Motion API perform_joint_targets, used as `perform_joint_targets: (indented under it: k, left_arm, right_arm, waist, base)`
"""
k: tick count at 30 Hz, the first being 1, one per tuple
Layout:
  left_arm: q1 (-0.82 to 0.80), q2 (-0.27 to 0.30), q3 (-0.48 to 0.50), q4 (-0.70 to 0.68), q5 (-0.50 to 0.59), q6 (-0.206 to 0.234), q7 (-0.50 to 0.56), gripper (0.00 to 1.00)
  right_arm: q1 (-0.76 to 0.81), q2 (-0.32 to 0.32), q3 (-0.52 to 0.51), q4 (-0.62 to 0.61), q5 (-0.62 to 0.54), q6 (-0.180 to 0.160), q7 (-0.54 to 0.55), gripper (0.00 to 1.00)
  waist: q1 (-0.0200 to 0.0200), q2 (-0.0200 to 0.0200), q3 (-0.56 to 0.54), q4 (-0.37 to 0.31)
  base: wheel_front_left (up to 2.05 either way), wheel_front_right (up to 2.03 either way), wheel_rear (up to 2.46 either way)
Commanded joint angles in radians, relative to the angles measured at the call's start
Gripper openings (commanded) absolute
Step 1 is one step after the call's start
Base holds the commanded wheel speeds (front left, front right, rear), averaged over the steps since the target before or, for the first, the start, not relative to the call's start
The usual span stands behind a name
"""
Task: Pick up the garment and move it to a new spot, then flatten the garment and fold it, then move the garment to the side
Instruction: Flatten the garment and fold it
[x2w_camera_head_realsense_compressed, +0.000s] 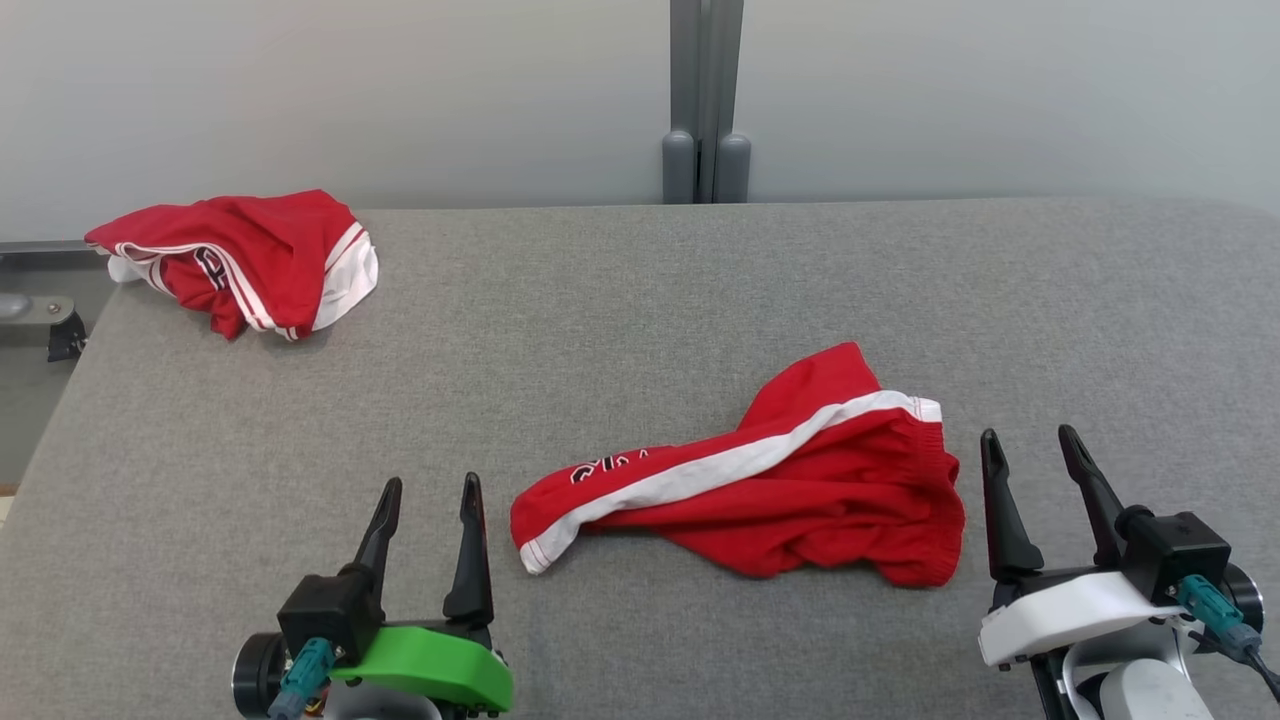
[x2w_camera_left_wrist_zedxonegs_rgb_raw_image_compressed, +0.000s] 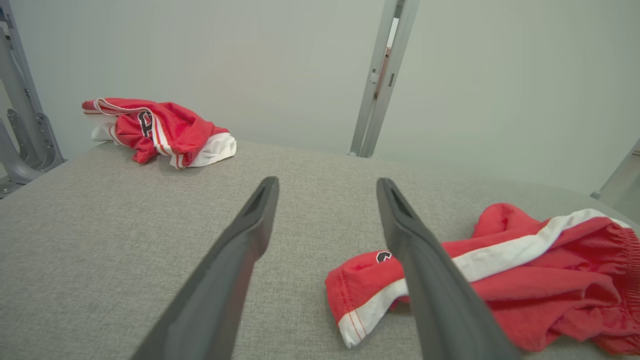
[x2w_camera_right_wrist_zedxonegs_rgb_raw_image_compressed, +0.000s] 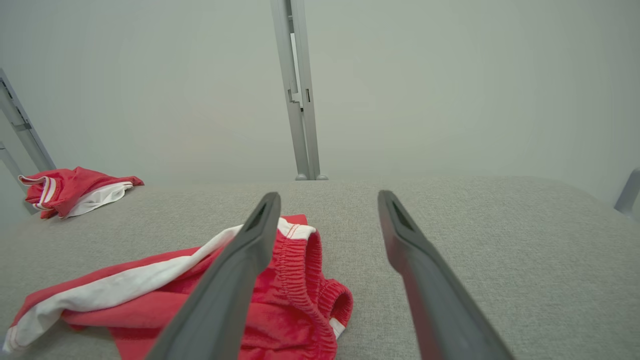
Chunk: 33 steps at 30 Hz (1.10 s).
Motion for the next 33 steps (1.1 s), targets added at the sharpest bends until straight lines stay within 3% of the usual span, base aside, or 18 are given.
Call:
perform_joint_targets:
  k: [1,6,13,24,33]
  left_arm:
    - [0.006,0.003,0.005,-0.004,0.005,-0.003,0.000,1.00]
    - [-0.002,0.003,0.003,-0.005,0.007,-0.002,0.000,1.00]
    - [-0.011,0.003,-0.005,-0.007,0.000,0.002,0.000,1.00]
    - [-0.036,0.003,-0.014,-0.010,-0.011,0.007,0.000,1.00]
    - [-0.054,0.003,-0.016,-0.012,-0.013,0.008,0.000,1.00]
  right_arm:
    - [0.004,-0.001,0.003,0.004,0.003,0.000,-0.003,1.00]
    - [-0.018,-0.001,0.008,0.028,-0.005,0.000,0.025,1.00]
    - [-0.078,-0.016,-0.005,0.017,0.036,0.000,0.163,1.00]
    - [-0.175,-0.121,0.052,0.021,0.238,0.000,0.526,1.00]
    - [-0.227,-0.183,0.091,0.062,0.375,0.000,0.648,1.00]
  waist:
    - [0.0000,0.0000,0.001,0.002]
    - [0.0000,0.0000,0.006,0.008]
    - [0.0000,0.0000,0.024,0.015]
    - [0.0000,0.0000,0.061,0.035]
    - [0.0000,0.0000,0.098,0.065]
  base:
    - [0.00,0.00,0.00]
    - [0.00,0.00,0.00]
    - [0.00,0.00,0.00]
    - [0.00,0.00,0.00]
    - [0.00,0.00,0.00]
